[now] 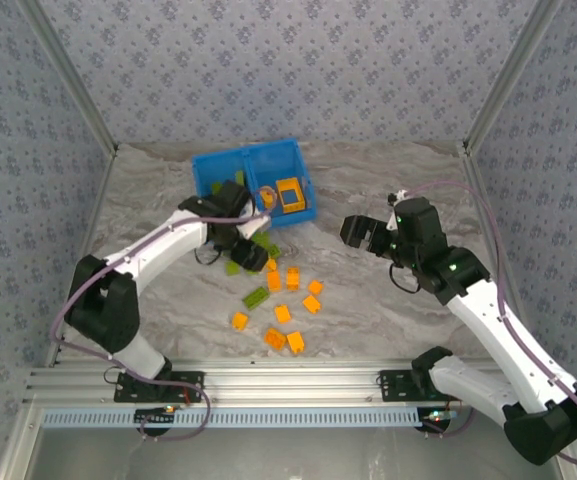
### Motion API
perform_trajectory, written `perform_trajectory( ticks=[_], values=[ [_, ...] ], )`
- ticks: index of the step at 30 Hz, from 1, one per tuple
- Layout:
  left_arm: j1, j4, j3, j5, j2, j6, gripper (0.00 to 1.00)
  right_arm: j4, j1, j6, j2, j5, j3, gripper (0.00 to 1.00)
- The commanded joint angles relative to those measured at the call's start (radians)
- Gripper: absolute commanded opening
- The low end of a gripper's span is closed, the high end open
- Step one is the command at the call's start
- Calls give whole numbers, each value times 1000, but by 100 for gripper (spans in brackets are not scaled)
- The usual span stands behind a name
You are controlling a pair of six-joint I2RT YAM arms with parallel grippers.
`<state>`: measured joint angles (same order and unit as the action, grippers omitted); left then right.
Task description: Sort the legos into containers by color
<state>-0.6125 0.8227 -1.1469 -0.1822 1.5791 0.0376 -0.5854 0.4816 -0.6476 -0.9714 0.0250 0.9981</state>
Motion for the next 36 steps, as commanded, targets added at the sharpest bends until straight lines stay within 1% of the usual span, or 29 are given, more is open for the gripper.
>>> perform_trajectory(
  ticks=[1,4,6,9,12,14,15,17,19,21,24,27,29,32,36],
  values=[
    [-82,-18,62,35,-29,-89,72,8,-9,-8,-25,24,3,100],
    [-133,-83,122,54,-3,-102,72,18,-9,-15,-30,30,2,100],
    [-156,-114,148,67,25,-84,72,18,-10,-17,-28,28,2,100],
    [-172,-110,146,111,83,-76,72,12,-11,-17,-25,24,1,100],
    [-183,-99,121,158,116,-66,69,13,-11,-21,-21,21,-7,100],
    [-184,-105,112,177,128,-71,63,16,-12,-24,-23,24,-12,100],
    [-184,-105,110,182,133,-73,59,16,-12,-25,-21,24,-12,100],
    [-186,-99,105,188,144,-77,48,15,-12,-26,-21,22,-12,100],
    [-189,-97,105,193,148,-76,33,13,-14,-24,-20,20,-13,100],
    [-191,-98,105,193,147,-77,30,13,-16,-23,-22,21,-12,100],
    [-190,-102,109,191,132,-81,28,15,-18,-24,-21,23,-12,100],
    [-190,-103,96,175,81,-94,27,14,-20,-25,-21,25,-13,100],
    [-179,-90,64,181,32,-98,27,13,-20,-26,-20,24,-12,100],
    [-127,-51,-29,241,-20,-90,27,14,-20,-27,-19,26,-9,100],
    [9,-51,-177,298,-23,-87,27,22,-20,-34,-20,27,-9,100]
  ],
)
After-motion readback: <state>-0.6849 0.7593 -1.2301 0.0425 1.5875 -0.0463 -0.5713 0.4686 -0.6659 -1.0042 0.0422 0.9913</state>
